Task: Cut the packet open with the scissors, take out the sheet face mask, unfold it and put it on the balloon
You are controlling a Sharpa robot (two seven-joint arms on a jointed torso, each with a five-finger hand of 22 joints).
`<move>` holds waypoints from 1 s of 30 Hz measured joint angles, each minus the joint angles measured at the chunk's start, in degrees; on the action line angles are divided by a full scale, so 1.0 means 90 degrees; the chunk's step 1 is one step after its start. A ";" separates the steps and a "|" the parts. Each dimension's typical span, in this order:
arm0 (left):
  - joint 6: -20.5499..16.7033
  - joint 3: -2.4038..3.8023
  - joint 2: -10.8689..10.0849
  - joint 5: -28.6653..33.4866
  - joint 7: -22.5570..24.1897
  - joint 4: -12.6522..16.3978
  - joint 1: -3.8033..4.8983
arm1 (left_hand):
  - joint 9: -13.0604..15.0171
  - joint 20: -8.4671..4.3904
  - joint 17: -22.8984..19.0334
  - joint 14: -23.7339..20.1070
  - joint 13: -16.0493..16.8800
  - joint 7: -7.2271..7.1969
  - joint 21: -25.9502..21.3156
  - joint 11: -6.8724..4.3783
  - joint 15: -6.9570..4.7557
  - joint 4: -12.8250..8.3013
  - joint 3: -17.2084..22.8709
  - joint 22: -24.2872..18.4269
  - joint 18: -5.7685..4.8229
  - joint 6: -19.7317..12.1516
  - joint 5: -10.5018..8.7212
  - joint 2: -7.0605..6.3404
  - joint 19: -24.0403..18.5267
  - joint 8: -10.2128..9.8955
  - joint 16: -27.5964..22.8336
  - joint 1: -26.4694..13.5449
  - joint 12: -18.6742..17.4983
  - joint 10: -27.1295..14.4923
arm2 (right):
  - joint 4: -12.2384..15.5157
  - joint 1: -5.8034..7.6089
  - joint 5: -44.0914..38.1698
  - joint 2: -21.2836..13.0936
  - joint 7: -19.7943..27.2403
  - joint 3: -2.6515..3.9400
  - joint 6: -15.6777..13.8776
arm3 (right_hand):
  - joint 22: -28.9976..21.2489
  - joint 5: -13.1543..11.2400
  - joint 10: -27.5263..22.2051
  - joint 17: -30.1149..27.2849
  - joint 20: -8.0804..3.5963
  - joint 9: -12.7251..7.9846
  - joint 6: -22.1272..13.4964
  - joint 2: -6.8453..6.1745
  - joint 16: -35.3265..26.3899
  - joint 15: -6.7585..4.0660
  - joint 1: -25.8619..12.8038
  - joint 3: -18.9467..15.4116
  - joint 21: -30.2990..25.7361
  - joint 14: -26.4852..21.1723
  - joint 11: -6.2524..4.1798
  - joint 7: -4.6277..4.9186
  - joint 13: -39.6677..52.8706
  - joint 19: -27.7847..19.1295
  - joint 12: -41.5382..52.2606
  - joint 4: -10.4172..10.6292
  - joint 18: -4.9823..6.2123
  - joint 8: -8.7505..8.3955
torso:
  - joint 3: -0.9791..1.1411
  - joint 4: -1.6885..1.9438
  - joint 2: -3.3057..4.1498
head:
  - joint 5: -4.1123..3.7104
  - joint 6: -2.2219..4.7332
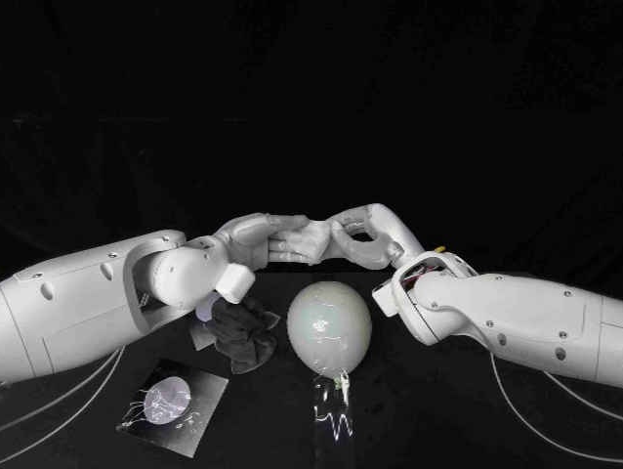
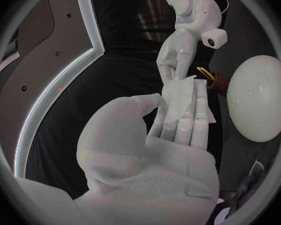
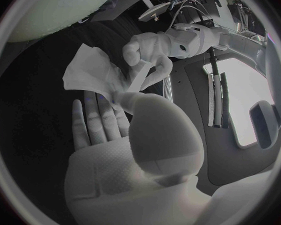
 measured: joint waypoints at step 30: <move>0.0401 -0.0057 -0.0178 -0.0724 -0.0543 -0.0002 -0.0029 | -0.0126 0.0329 -0.0431 -0.0859 0.0007 -0.0032 -0.0885 0.0158 0.0298 0.0364 -0.1187 -0.0645 -0.0005 -0.0145 0.0000 -0.0511 -0.0239 -0.0089 -0.0884 0.0076 0.0000 -0.0385 | 0.0098 -0.0003 0.0523 -0.0125 0.0245 0.0043 -0.0179 | -0.0002 0.0000 0.0022 0.0001 0.0000 0.0017 0.0020 0.0000 0.0000 -0.0001 0.0000 0.0079 0.0000 0.0044 -0.0021 -0.0022 -0.0001 0.0046 0.0000 -0.0044 -0.0010 0.0022 | 0.0001 -0.0002 0.0001 | -0.0017 0.0003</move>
